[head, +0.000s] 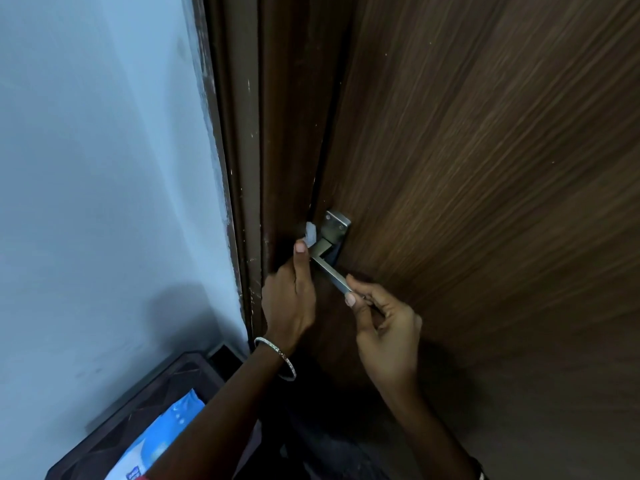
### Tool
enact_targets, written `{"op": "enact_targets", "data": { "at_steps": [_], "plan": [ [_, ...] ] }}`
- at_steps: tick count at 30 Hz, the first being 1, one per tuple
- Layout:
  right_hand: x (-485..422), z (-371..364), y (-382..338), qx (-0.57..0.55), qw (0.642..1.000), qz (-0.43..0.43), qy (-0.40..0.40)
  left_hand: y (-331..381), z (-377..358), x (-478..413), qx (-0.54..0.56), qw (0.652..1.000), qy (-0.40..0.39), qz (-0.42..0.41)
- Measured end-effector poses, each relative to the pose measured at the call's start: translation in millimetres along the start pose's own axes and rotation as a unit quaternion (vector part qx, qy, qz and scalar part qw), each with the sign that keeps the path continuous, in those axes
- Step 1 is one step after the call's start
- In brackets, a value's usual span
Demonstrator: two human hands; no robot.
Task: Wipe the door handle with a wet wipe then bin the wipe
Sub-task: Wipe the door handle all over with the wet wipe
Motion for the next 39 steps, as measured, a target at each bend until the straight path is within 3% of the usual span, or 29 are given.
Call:
{"op": "enact_targets", "data": {
  "at_steps": [9, 16, 22, 27, 33, 36, 39],
  "plan": [
    [1.7, -1.8, 3.7, -0.025, 1.0, -0.013, -0.004, 45.0, 19.8, -23.4, 0.074, 0.989, 0.038, -0.124],
    [2.0, -1.1, 1.5, -0.014, 1.0, -0.002, 0.002, 53.2, 17.9, -25.2, -0.126, 0.965, 0.064, -0.221],
    [2.3, -1.4, 0.9, -0.021, 1.0, -0.006, 0.002, 47.9, 4.4, -23.1, -0.141, 0.976, 0.02, -0.165],
    [2.9, -1.7, 1.9, -0.021, 1.0, -0.004, 0.004, 57.8, 8.9, -22.4, -0.092, 0.977, 0.051, -0.185],
    [2.4, -1.1, 4.0, -0.018, 1.0, -0.001, -0.004, 72.5, 0.9, -16.1, -0.135, 0.941, 0.058, -0.305],
    [3.3, -0.8, 2.7, -0.011, 1.0, 0.003, -0.002, 65.3, 1.5, -12.9, -0.192, 0.902, 0.052, -0.384],
    [2.8, -1.9, 2.8, -0.022, 1.0, -0.002, -0.001, 57.1, 6.0, -13.6, -0.194, 0.906, 0.046, -0.374]
  ]
}}
Point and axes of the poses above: each hand's wrist, its own x-axis away from the middle knuckle, its own z-axis out of the back of the hand, y = z × x, the point moved 4 cm from there along -x, towards the middle knuckle, and after that the axes turned 7 degrees about -z, right-handed, at the moved point
